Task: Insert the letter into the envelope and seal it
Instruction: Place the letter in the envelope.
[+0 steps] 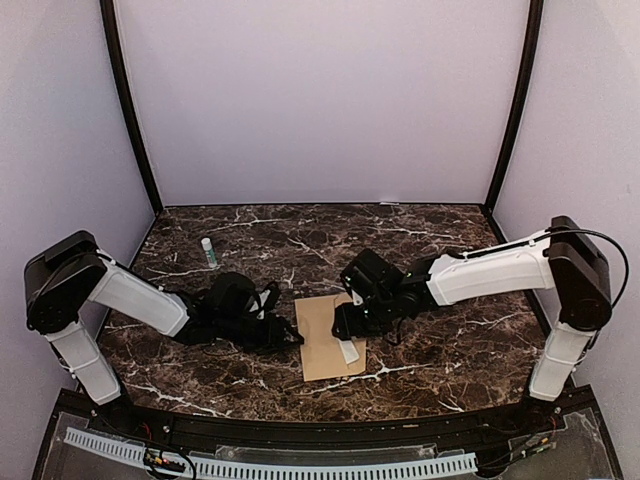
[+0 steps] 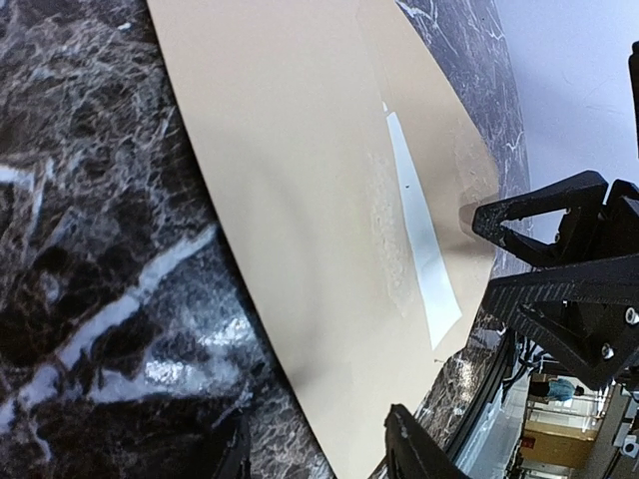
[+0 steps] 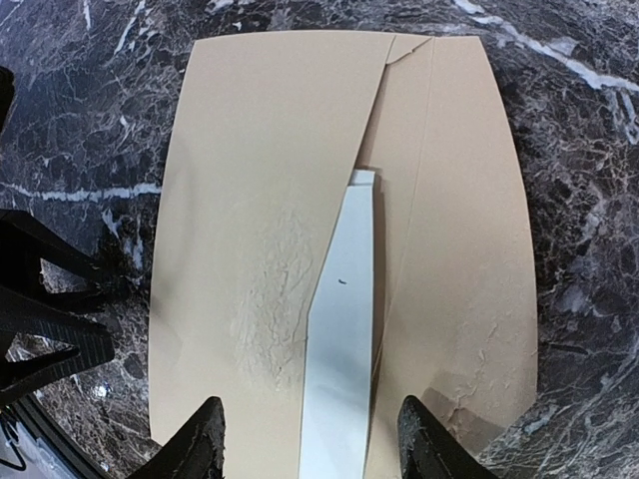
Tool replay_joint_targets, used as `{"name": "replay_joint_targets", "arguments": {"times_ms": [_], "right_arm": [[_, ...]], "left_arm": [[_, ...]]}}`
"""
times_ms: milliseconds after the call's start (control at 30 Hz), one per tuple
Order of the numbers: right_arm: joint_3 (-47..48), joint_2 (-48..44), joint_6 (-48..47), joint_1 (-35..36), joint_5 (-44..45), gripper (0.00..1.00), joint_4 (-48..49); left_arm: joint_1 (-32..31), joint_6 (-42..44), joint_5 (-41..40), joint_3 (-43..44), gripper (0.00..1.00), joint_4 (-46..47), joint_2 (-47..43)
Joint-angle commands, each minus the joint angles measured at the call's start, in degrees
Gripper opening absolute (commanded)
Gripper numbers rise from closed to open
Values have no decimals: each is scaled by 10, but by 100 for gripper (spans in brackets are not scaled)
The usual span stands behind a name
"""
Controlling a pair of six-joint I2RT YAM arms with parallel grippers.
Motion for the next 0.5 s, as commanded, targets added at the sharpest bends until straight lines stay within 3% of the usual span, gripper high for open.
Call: {"name": "replay_joint_targets", "arguments": {"times_ms": [0,467], "right_arm": [[-16,-11,23,16,8,56,5],[-29,0,41,33,18,54,5]], "left_arm": [[-6,-16,1,-24,46,5,-24],[-50,-31,-16,-25,45,11,-5]]}}
